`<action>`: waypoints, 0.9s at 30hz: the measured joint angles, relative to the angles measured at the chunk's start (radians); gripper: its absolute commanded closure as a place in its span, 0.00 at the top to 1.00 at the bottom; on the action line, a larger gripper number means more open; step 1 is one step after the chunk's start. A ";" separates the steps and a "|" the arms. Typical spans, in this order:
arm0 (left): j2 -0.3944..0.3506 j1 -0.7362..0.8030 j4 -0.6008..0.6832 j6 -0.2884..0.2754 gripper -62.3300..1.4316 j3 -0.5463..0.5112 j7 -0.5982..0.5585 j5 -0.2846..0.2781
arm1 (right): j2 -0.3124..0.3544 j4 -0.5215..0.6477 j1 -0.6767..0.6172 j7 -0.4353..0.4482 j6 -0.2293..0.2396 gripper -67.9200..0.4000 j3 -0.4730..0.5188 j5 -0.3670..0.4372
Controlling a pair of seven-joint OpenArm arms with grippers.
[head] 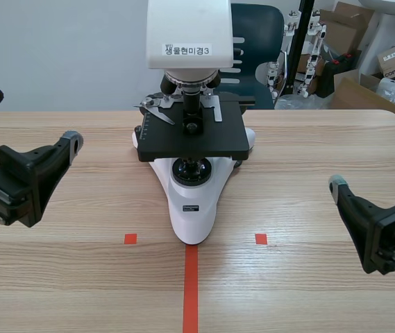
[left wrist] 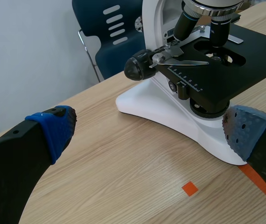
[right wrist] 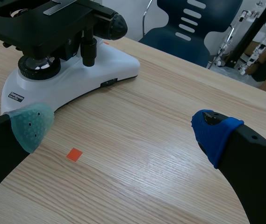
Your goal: Point at the coarse focus knob
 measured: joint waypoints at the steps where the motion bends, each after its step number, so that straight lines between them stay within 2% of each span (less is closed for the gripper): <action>1: 0.000 0.000 0.000 0.000 1.00 0.000 0.000 0.000 | 0.000 0.000 0.000 0.000 0.000 1.00 0.000 0.000; 17: 0.000 0.000 0.000 0.000 1.00 0.000 0.000 0.000 | 0.004 0.000 0.000 0.000 0.000 1.00 0.000 0.000; 20: 0.000 0.000 0.000 0.000 1.00 0.000 0.000 0.000 | 0.035 0.000 0.000 -0.016 -0.003 1.00 0.000 0.000; 22: 0.000 0.000 0.000 0.000 1.00 0.000 0.000 0.000 | 0.069 0.000 0.000 -0.023 -0.034 1.00 0.000 0.002; 25: 0.000 0.000 0.000 0.000 1.00 0.000 0.000 0.000 | 0.130 0.000 -0.001 -0.021 -0.125 0.80 0.000 0.031; 27: 0.000 0.000 0.000 0.000 1.00 0.000 0.000 0.000 | 0.174 0.000 -0.001 -0.021 -0.140 0.72 0.000 0.023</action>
